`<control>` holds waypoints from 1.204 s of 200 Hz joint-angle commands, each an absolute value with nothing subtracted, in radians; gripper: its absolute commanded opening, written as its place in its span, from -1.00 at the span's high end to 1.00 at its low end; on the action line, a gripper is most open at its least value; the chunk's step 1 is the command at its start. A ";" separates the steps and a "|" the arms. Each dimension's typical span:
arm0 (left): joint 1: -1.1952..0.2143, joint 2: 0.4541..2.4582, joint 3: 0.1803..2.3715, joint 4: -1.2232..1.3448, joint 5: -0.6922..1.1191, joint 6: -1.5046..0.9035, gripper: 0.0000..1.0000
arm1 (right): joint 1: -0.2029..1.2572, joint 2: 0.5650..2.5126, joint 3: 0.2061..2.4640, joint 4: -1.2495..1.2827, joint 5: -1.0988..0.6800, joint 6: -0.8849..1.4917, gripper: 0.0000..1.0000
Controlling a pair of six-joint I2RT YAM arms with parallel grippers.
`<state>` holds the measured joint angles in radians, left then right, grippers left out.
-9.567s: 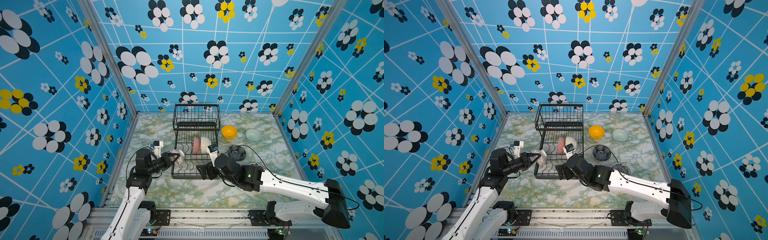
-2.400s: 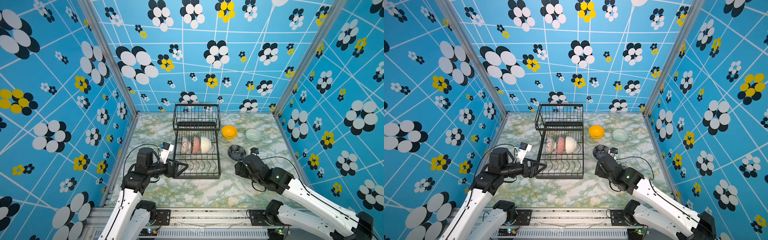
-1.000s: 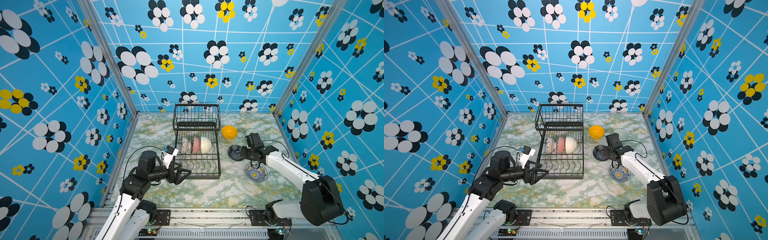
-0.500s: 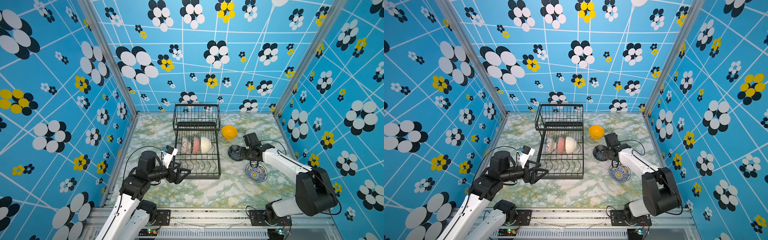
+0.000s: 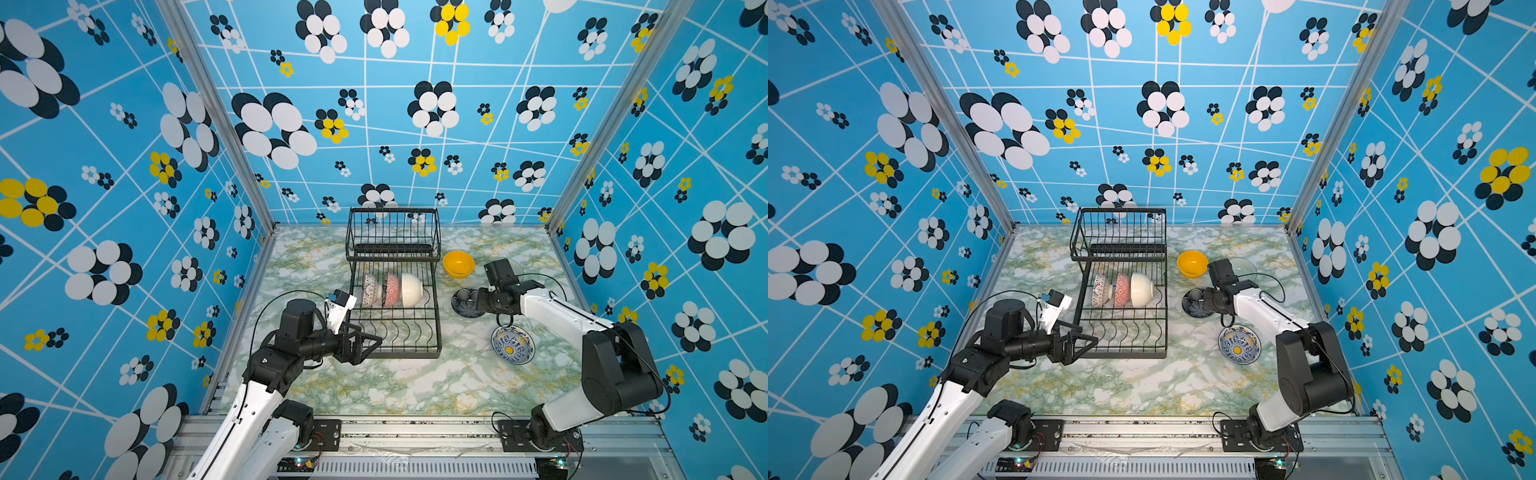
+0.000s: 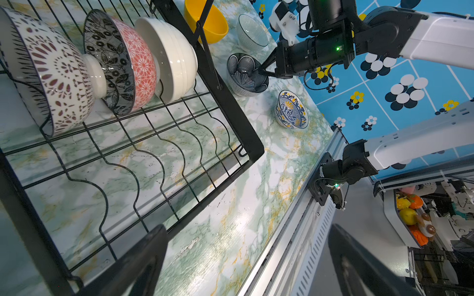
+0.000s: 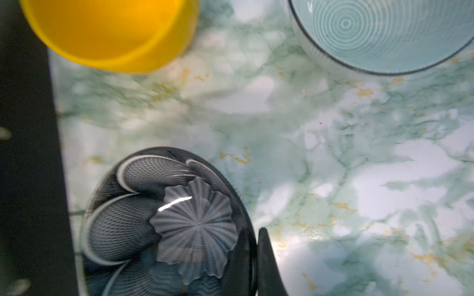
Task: Load bowls into a dish rack
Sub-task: Pick up the bowl from the center of the table.
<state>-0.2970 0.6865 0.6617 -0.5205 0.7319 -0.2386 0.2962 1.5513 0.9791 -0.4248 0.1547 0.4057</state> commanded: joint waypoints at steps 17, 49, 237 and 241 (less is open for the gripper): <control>-0.298 0.680 0.669 -0.519 0.724 -0.231 -0.98 | 0.290 1.520 0.973 -0.475 0.190 0.397 1.00; -0.290 0.676 0.670 -0.514 0.739 -0.232 -0.98 | 0.290 1.430 0.963 -0.501 0.194 0.403 1.00; -0.171 0.666 0.683 -0.534 0.741 -0.231 -0.98 | 0.715 1.373 1.282 -1.012 0.710 0.713 1.00; -0.172 0.666 0.684 -0.538 0.737 -0.229 -0.98 | 0.728 1.381 1.295 -1.025 0.724 0.721 1.00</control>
